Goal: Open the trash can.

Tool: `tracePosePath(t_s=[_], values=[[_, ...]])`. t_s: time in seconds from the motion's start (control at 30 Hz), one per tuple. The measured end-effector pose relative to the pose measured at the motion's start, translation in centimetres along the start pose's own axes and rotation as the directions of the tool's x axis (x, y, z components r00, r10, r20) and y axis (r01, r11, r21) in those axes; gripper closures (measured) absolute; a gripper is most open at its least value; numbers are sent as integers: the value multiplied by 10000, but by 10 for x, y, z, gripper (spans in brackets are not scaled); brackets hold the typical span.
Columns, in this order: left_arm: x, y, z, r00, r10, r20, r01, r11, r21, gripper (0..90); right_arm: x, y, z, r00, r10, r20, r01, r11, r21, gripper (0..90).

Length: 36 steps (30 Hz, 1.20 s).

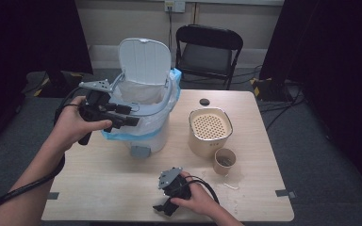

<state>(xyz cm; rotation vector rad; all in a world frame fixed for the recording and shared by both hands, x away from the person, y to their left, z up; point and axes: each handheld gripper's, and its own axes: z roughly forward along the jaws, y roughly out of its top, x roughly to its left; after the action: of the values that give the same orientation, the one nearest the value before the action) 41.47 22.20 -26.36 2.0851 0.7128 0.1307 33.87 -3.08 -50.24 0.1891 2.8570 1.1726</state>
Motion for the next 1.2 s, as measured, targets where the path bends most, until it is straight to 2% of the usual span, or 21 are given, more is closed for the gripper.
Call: tracePosePath(t_s=[0.07,0.17,0.27,0.33,0.63,0.87,0.97,1.1,1.2], values=[[-2,-4,1,10000,76,-13,-76,9999,134,319,-1,0,0,9998,-178,36,178,9998,-96,0],[-4,-10,2,9999,147,-47,-146,9996,235,282,0,0,0,10000,-27,15,28,10000,-58,0],[-4,-15,3,10000,50,58,-52,9997,242,251,0,0,0,10000,-48,16,48,10000,-66,0],[-3,-24,6,10000,16,-20,-15,9988,480,216,-1,0,0,9999,-154,37,154,9998,-85,0],[-4,-43,13,9998,-185,125,179,9986,496,207,-1,0,1,9999,-167,33,168,9998,-99,0],[-7,-56,19,10000,7,61,-11,9979,641,208,-1,0,1,9999,-150,34,151,9998,-104,0],[-8,-65,24,9998,0,199,-11,9983,580,208,-1,0,1,9999,-152,29,153,9998,-103,0],[-8,-75,29,9999,-52,164,37,9962,865,208,-1,0,0,10000,-72,41,73,9999,-99,0],[-7,-81,32,9997,-133,218,113,9960,891,208,0,-1,-1,10000,19,44,-19,10000,-87,0]])
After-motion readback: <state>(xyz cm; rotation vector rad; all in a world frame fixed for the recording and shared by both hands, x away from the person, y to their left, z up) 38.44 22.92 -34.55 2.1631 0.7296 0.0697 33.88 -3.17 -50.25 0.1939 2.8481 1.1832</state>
